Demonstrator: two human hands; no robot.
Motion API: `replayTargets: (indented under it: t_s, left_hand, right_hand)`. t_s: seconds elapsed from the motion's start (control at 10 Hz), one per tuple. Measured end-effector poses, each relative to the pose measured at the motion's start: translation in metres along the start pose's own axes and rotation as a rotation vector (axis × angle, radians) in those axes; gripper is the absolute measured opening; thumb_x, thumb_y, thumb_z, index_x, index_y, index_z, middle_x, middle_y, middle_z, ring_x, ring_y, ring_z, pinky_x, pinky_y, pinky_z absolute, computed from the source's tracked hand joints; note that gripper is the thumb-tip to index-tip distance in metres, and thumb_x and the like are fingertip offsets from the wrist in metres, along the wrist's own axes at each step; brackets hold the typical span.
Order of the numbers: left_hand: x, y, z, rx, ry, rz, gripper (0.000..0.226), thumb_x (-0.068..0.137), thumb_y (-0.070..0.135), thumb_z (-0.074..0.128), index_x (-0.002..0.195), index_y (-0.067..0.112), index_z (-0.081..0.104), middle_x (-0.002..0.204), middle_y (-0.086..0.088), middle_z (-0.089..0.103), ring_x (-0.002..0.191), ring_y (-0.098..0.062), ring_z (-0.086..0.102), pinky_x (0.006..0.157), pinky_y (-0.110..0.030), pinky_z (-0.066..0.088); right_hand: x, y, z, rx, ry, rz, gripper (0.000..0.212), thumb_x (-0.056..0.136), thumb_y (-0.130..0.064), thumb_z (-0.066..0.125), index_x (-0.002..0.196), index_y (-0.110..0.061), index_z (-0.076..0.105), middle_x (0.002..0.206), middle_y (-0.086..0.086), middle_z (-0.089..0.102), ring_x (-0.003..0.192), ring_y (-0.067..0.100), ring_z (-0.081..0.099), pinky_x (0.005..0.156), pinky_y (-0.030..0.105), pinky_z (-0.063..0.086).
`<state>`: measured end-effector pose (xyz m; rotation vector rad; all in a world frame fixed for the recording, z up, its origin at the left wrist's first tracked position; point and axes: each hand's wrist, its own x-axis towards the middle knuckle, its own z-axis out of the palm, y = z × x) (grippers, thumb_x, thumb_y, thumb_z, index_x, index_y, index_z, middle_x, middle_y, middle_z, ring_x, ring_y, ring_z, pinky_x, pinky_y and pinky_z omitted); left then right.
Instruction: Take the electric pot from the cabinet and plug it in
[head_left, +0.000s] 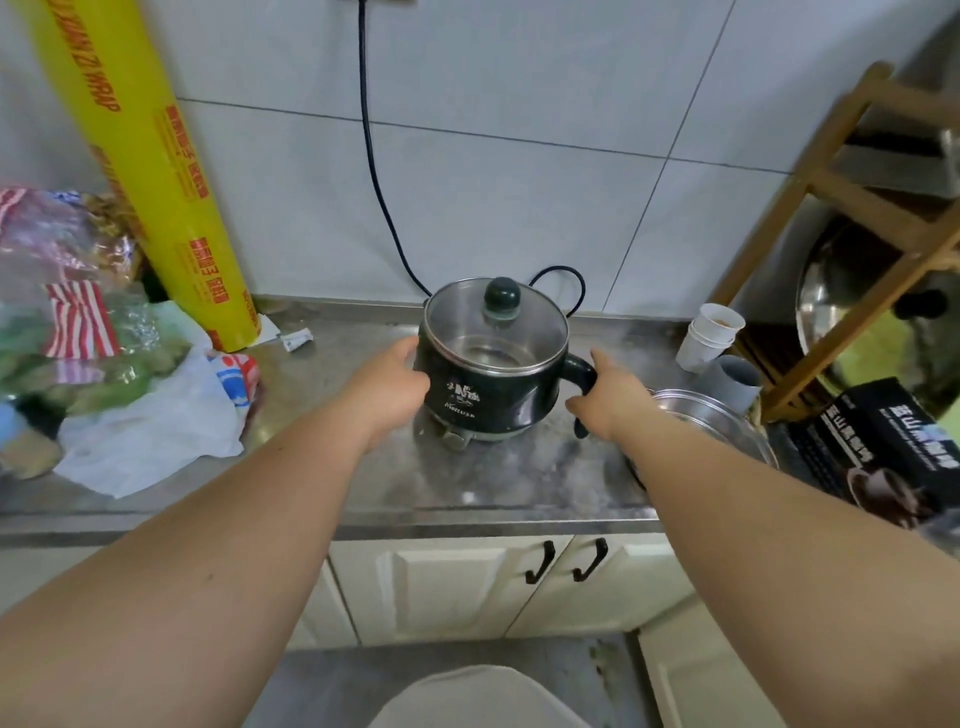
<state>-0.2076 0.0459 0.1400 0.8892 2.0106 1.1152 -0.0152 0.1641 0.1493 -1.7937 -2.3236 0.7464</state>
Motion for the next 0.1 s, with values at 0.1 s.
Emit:
replayTargets:
  t_s: [0.1]
  left_hand:
    - [-0.0118,-0.0047,-0.0139,0.025,0.040,0.008,0.054,0.090,0.000,0.041,0.141,0.017,0.042,0.134,0.000,0.050,0.123,-0.022,0.049,0.104,-0.035,0.040]
  right_hand:
    - [-0.0192,-0.0017,0.0021,0.062,0.018,-0.029,0.049,0.084,-0.015,0.059,0.130,-0.015,0.042,0.122,0.018,0.059,0.099,0.034,0.058,0.075,0.031,0.043]
